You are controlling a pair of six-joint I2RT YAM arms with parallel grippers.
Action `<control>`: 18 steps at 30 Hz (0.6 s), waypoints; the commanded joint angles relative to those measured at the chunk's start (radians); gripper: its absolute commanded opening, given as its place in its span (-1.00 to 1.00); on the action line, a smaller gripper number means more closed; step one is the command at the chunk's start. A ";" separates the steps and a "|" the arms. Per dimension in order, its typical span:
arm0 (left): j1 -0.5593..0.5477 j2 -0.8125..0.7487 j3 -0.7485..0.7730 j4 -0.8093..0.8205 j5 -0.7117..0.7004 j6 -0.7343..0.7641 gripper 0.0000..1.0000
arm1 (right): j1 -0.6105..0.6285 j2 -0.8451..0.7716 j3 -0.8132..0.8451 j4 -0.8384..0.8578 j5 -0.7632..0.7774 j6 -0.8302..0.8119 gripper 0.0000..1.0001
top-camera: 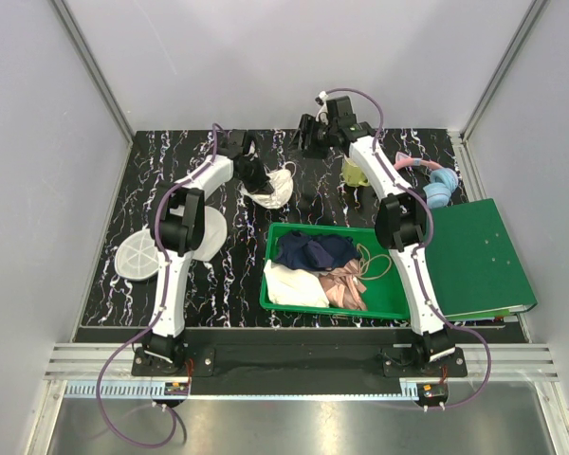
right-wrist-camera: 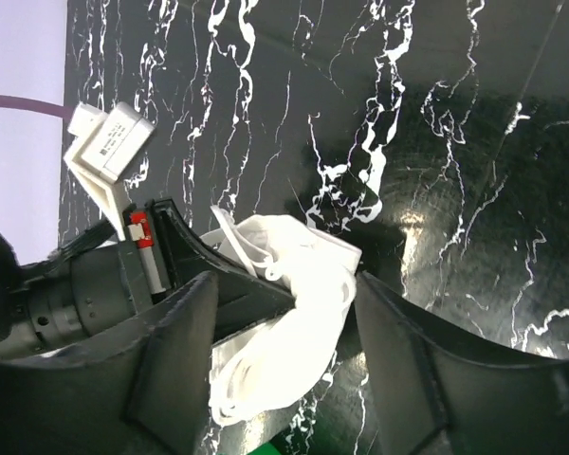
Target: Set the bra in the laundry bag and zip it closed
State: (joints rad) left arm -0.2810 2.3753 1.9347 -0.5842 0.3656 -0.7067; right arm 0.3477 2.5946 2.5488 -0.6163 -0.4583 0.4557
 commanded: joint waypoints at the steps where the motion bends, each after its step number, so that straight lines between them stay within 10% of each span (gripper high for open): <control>1: 0.000 -0.045 -0.010 -0.025 -0.017 0.021 -1.00 | 0.000 0.061 0.039 0.012 -0.058 -0.035 0.28; 11: -0.006 -0.044 -0.011 -0.023 -0.014 0.019 -1.00 | 0.002 0.082 0.016 0.041 -0.108 -0.038 0.02; 18: -0.006 -0.041 0.000 -0.025 -0.017 0.019 -1.00 | 0.005 0.044 -0.019 0.041 -0.117 0.026 -0.88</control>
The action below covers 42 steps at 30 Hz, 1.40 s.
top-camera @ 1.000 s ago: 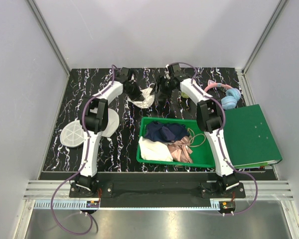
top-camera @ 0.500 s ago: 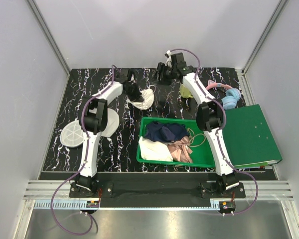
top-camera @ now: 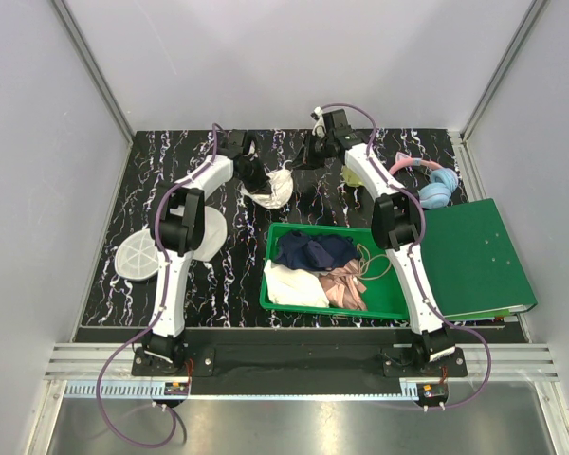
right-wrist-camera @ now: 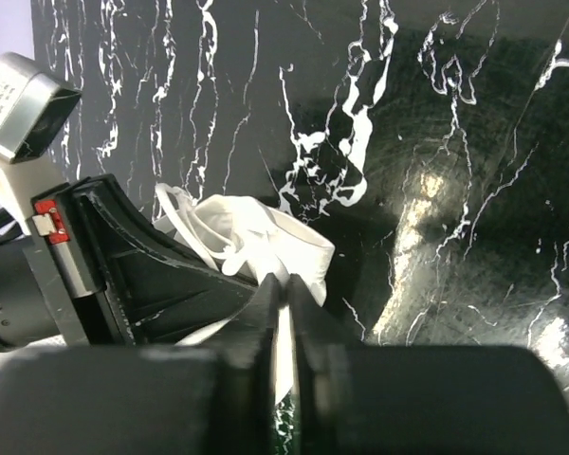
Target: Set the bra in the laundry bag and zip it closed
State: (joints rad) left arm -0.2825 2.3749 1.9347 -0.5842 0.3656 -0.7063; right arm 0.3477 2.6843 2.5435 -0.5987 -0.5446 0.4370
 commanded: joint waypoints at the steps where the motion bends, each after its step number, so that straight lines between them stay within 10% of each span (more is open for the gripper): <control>1: -0.004 -0.042 0.001 -0.025 -0.020 0.019 -1.00 | 0.007 -0.073 -0.035 0.025 -0.034 0.060 -0.92; 9: -0.004 -0.065 -0.009 -0.026 -0.048 0.022 -0.84 | 0.007 -0.225 -0.212 0.020 -0.075 0.158 -0.97; 14: -0.004 -0.143 -0.039 -0.031 -0.077 0.034 -0.14 | 0.007 -0.222 -0.230 0.017 -0.077 0.155 -0.97; 20: 0.011 -0.215 -0.051 -0.048 -0.067 0.047 0.22 | 0.007 -0.219 -0.218 0.016 -0.083 0.152 -0.99; 42: 0.065 -0.402 -0.186 -0.069 0.001 0.140 0.04 | 0.123 -0.087 -0.069 -0.004 -0.038 0.296 -0.82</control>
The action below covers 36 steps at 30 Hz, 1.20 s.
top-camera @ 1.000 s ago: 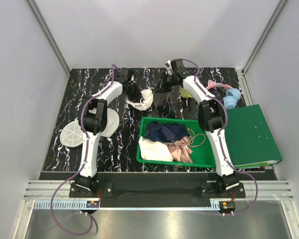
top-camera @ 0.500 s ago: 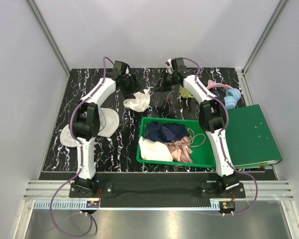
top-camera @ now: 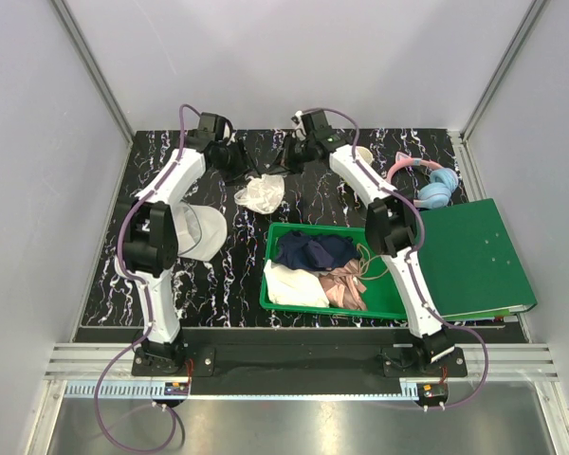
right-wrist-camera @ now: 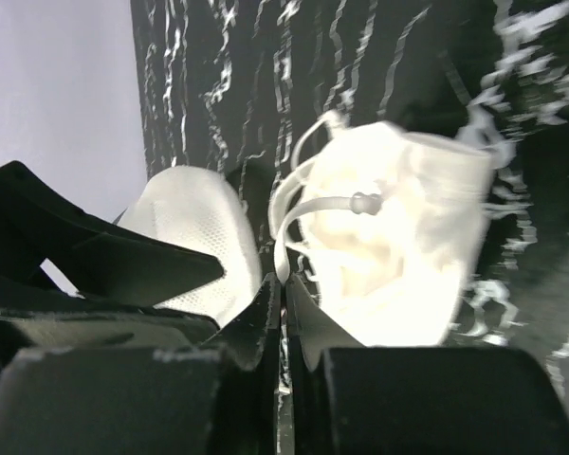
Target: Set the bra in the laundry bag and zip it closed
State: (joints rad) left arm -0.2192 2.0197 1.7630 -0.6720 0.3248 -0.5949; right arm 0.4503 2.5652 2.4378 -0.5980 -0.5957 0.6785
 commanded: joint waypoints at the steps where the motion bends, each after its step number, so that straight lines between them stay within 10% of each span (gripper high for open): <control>1: 0.001 -0.039 -0.011 0.020 0.054 0.020 0.01 | 0.021 0.032 0.029 -0.008 0.023 0.050 -0.79; 17: 0.004 -0.062 0.004 0.035 0.068 -0.037 -0.19 | 0.004 -0.043 0.064 -0.189 0.068 -0.076 0.04; 22: 0.011 -0.242 -0.143 0.014 0.017 -0.040 0.04 | -0.015 -0.076 0.043 -0.215 0.050 -0.118 0.96; 36: 0.096 -0.785 -0.611 -0.123 -0.124 -0.025 0.26 | 0.002 -0.007 -0.020 -0.102 0.008 -0.238 1.00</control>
State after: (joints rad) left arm -0.1486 1.2877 1.2392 -0.7322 0.2558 -0.6357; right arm 0.4320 2.5748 2.4393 -0.7803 -0.5446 0.4835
